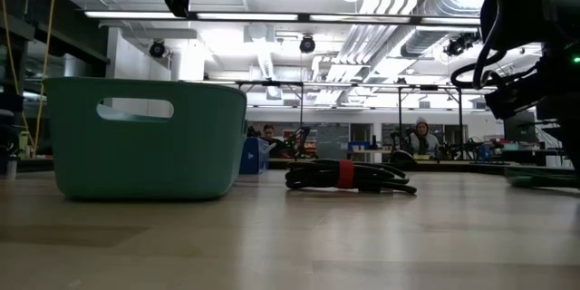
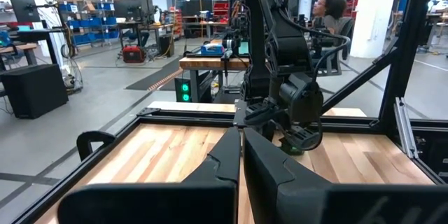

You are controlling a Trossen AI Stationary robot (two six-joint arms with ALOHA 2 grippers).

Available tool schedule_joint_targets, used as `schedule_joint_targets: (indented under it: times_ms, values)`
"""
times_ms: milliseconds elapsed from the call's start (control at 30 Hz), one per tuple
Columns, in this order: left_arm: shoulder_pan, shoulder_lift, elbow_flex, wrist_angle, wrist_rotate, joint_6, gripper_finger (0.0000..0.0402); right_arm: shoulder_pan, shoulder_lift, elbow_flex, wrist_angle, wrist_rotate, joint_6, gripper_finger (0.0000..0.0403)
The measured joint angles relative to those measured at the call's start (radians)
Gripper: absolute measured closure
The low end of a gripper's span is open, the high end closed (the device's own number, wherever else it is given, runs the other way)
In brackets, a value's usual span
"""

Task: Pick and place USB-C Cables
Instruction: Put the green charger cable into the green bin

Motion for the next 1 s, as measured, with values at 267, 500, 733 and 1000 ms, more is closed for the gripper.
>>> schedule_joint_targets:
  times_ms: [267, 500, 733, 1000]
  values:
    - [0.000, 0.000, 0.000, 0.000, 0.000, 0.000, 0.0401, 0.000, 0.000, 0.002, 0.011, -0.007, 0.011, 0.0240]
    - [0.000, 0.000, 0.000, 0.000, 0.000, 0.000, 0.0401, 0.000, 0.000, 0.003, 0.016, -0.011, 0.012, 0.0325]
    - [0.000, 0.000, 0.000, 0.000, 0.000, 0.000, 0.0401, 0.000, 0.000, 0.003, 0.006, -0.007, 0.011, 0.0392]
    - [0.000, 0.000, 0.000, 0.000, 0.000, 0.000, 0.0401, 0.000, 0.000, 0.002, -0.002, -0.007, -0.013, 0.0383]
